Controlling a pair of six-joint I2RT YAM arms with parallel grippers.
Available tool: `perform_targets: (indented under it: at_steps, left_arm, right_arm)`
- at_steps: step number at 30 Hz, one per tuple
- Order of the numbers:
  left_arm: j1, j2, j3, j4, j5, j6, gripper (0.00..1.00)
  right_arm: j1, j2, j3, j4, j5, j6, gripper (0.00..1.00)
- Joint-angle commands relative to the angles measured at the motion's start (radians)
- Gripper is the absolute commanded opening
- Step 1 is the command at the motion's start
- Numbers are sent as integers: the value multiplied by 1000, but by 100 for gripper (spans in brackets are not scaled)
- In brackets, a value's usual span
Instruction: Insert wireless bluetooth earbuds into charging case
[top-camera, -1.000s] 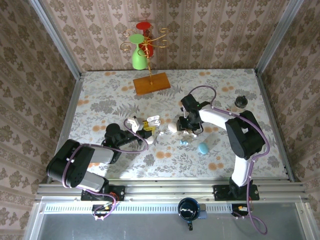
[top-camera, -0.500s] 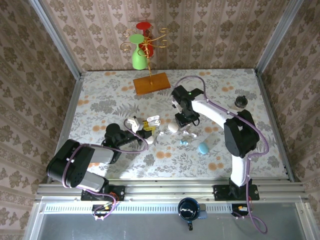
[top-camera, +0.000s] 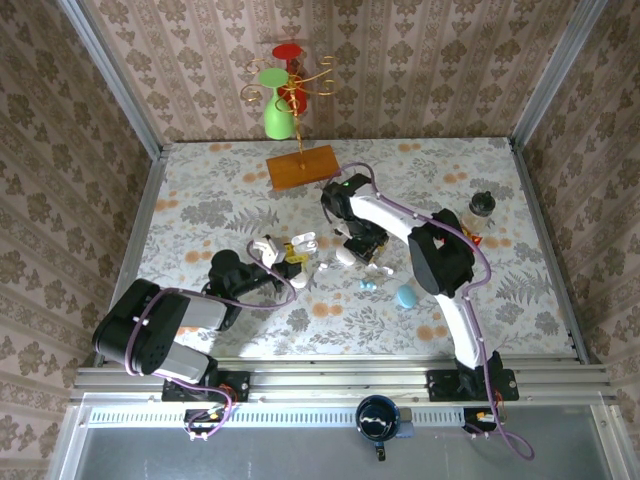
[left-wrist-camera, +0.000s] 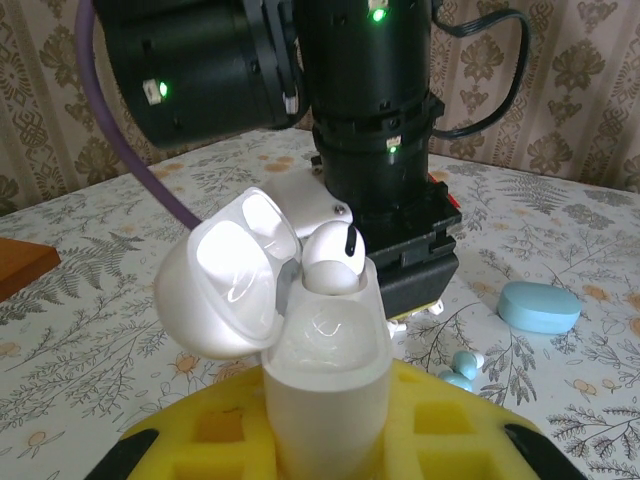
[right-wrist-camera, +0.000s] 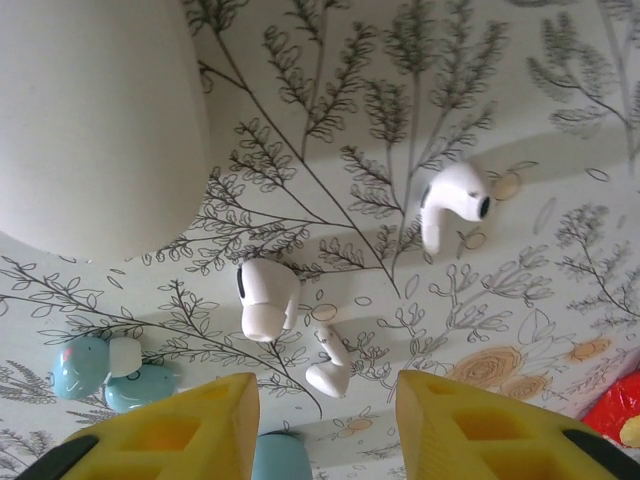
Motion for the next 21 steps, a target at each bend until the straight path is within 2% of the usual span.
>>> perform_targets:
  at_steps: [1, 21]
  left_arm:
    - [7, 8, -4, 39, 5, 22, 0]
    - [7, 29, 11, 39, 38, 11, 0]
  right_arm:
    - [12, 47, 52, -96, 7, -40, 41]
    - [21, 187, 180, -125, -52, -1, 34]
